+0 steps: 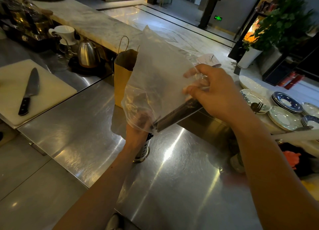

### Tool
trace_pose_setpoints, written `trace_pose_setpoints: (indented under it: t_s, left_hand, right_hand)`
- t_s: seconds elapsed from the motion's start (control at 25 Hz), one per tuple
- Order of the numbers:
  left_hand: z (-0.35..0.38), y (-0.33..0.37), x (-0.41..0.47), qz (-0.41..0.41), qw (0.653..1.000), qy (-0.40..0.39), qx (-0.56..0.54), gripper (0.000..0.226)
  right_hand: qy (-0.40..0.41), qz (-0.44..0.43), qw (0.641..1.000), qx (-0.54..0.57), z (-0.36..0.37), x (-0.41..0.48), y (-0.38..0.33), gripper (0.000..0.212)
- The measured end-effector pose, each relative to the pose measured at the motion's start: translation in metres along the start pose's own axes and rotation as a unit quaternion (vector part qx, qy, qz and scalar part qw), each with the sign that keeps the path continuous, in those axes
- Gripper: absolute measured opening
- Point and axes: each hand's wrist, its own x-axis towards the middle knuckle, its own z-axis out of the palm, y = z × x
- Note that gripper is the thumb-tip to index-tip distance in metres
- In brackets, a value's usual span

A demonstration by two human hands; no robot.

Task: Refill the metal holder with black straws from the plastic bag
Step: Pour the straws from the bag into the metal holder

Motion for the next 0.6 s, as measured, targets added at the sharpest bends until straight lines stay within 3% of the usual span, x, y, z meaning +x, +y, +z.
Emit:
trace_pose_setpoints:
  t_s: [0.12,0.24,0.48,0.6]
  left_hand:
    - [-0.004,-0.005,0.0,-0.008,0.999,-0.028,0.017,0.033]
    - [-0.008,-0.004,0.001,0.041,0.995,-0.072,0.061,0.009]
    - [-0.019,-0.022,0.001,0.058,0.992,-0.002,0.109,0.009]
    - [-0.025,-0.03,-0.001,0.044,0.999,0.0,0.028,0.012]
  right_hand:
    - [0.007,-0.002,1.0,-0.013,-0.005,0.002,0.001,0.025]
    - [0.013,-0.002,1.0,-0.013,-0.007,0.005,0.002,0.025]
    - [0.012,-0.008,1.0,-0.015,-0.003,0.008,0.006,0.025]
    - [0.012,-0.01,1.0,-0.014,0.001,0.011,0.006,0.023]
